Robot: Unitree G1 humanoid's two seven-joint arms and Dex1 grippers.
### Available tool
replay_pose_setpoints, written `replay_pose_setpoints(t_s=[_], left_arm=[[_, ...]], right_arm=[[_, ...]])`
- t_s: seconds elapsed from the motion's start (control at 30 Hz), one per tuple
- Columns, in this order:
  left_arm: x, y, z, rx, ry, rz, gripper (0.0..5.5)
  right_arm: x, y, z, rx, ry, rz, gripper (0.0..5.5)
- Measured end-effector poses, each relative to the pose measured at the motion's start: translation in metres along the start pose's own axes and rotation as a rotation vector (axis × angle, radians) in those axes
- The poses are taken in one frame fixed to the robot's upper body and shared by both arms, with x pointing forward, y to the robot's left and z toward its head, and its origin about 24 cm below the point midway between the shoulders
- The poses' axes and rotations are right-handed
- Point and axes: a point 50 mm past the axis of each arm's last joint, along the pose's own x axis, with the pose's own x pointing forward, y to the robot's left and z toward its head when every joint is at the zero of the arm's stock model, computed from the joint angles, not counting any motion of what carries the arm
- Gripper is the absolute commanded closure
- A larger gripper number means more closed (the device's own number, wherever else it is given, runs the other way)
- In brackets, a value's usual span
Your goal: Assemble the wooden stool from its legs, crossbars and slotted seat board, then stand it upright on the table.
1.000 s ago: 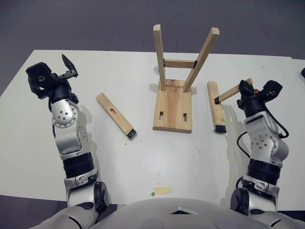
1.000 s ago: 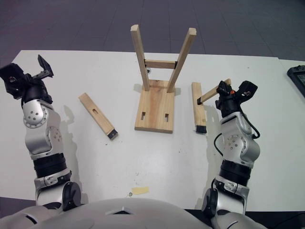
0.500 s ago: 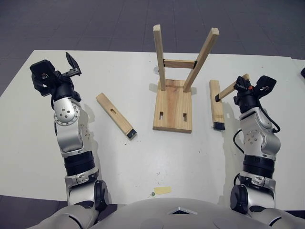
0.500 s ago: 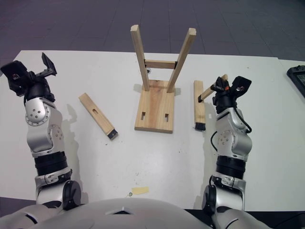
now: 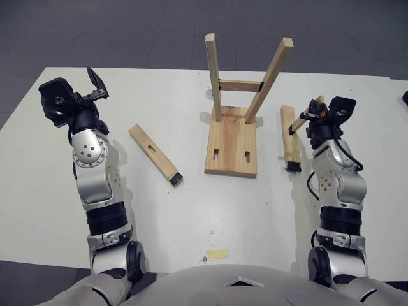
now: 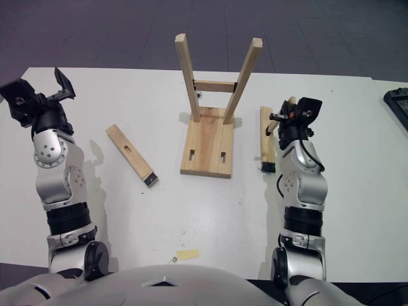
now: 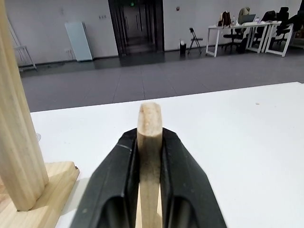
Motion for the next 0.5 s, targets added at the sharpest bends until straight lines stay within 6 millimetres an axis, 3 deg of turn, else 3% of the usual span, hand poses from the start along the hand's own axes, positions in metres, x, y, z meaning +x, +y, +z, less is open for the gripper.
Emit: replay_pose_setpoints(t_s=[0.2, 0.5], left_arm=[[-0.0009, -0.0031, 0.0006, -0.001, 0.0, -0.009, 0.1], [-0.001, -0.0039, 0.0007, -0.001, 0.0, -0.011, 0.1]], right_arm=[[0.0002, 0.0048, -0.0022, -0.099, -0.004, 0.026, 5.08], [0.009, 0.0104, -0.0037, -0.074, -0.002, 0.027, 5.08]])
